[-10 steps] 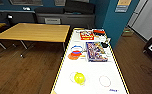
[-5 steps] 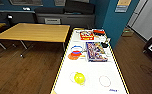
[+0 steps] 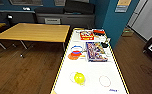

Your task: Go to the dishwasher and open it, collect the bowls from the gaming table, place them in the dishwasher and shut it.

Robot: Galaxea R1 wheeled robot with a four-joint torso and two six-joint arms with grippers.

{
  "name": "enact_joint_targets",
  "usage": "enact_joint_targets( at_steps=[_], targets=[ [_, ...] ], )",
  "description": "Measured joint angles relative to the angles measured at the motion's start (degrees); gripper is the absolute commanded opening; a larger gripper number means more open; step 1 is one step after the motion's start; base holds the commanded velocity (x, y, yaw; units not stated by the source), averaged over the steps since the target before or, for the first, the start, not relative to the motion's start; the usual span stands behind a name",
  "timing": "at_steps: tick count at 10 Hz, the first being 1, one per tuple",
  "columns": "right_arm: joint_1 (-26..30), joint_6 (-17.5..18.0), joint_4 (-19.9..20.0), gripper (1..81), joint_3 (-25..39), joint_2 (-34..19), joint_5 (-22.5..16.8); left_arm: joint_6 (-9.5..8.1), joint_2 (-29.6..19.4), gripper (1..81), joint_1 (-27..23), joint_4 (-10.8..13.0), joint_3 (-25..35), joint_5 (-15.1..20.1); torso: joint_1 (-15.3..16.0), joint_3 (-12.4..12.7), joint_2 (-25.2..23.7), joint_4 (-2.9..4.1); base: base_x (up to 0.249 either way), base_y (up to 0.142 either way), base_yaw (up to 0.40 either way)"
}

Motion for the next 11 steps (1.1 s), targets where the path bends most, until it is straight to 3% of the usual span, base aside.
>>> enact_joint_targets(
  at_steps=[2, 3, 5, 6, 7, 9, 11],
  targets=[
    [0.01, -0.09, 0.0, 1.0, 0.02, 0.17, 0.15, -8.45, -2.11, 81.1, -4.22, -0.02, 1.3, -1.38, 0.0, 0.0, 0.0, 0.0, 0.0, 0.0, 0.0],
    [0.01, -0.15, -0.02, 1.0, 0.0, 0.48, 0.13, -10.24, -2.66, 81.1, -4.82, 0.01, 1.66, -1.41, 0.0, 0.0, 0.0, 0.0, 0.0, 0.0, 0.0],
    [0.3, -0.15, -0.02, 1.0, 0.02, 0.8, 0.09, -10.65, -2.84, 81.1, -5.17, 0.01, 1.33, 0.71, 0.0, 0.0, 0.0, 0.0, 0.0, 0.0, 0.0],
    [0.52, -0.15, -0.02, 1.0, 0.02, 0.78, 0.2, -10.64, -2.85, 81.1, -5.29, 0.01, 1.33, 3.8, 0.0, 0.0, 0.0, 0.0, 0.0, 0.0, 0.0],
    [0.69, -0.17, -0.02, 1.0, 0.02, 0.78, 0.15, -10.15, -2.68, 81.1, -5.28, 0.01, 1.35, 6.8, 0.0, 0.0, 0.0, 0.0, 0.0, 0.0, 0.0],
    [0.78, -0.17, -0.05, 1.0, 0.13, 0.8, 0.17, -8.11, -2.74, 81.1, -5.4, -0.24, 2.04, 8.2, 0.0, 0.0, 0.0, 0.0, 0.0, 0.0, 0.0],
    [0.8, -0.17, -0.2, 1.0, 0.13, 0.8, 0.15, -8.03, -3.23, 81.1, -8.16, 0.2, 2.35, 11.14, 0.0, 0.0, 0.0, 0.0, 0.0, 0.0, 0.0]
  ],
)
